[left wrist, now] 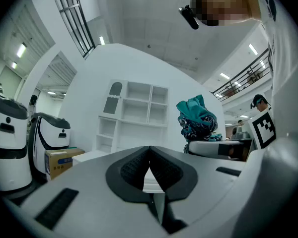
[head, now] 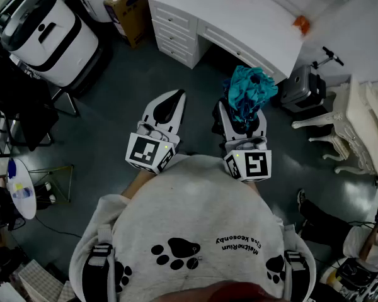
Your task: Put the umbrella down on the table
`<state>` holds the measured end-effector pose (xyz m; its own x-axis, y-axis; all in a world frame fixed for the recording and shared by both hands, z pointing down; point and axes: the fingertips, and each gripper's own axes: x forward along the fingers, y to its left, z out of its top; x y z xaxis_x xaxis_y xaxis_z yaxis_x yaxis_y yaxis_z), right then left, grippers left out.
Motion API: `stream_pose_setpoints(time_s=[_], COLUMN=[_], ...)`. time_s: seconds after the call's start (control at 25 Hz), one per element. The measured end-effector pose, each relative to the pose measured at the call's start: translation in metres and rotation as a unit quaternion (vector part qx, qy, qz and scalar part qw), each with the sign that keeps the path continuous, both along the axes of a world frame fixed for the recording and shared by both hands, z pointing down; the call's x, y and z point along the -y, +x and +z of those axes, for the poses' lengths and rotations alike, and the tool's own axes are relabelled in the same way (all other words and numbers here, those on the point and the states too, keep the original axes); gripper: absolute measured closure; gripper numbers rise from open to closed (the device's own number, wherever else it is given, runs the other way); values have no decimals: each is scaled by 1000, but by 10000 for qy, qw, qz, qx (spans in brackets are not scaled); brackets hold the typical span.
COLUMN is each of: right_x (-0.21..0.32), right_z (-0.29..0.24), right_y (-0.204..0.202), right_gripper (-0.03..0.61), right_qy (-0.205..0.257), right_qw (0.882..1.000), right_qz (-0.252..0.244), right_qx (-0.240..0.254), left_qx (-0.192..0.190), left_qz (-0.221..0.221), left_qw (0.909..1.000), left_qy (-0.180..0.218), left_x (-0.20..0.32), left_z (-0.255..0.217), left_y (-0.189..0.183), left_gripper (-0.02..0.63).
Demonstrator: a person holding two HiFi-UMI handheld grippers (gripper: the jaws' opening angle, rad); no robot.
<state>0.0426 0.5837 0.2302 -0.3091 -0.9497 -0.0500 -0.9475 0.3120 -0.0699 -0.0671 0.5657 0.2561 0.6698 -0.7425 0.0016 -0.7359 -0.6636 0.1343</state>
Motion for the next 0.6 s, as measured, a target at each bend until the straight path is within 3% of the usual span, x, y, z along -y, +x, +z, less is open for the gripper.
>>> stream_pose_setpoints(time_s=[0.6], right_x=[15], right_z=[13], right_y=[-14], right_gripper=[313], right_qy=[-171], right_qw=[9998], right_qz=[73], right_qx=[-104], left_qx=[-51], left_qz=[-81], left_qw=[9999], left_qy=[121], left_x=[24], left_z=[-6], left_y=[-33], left_gripper=[595])
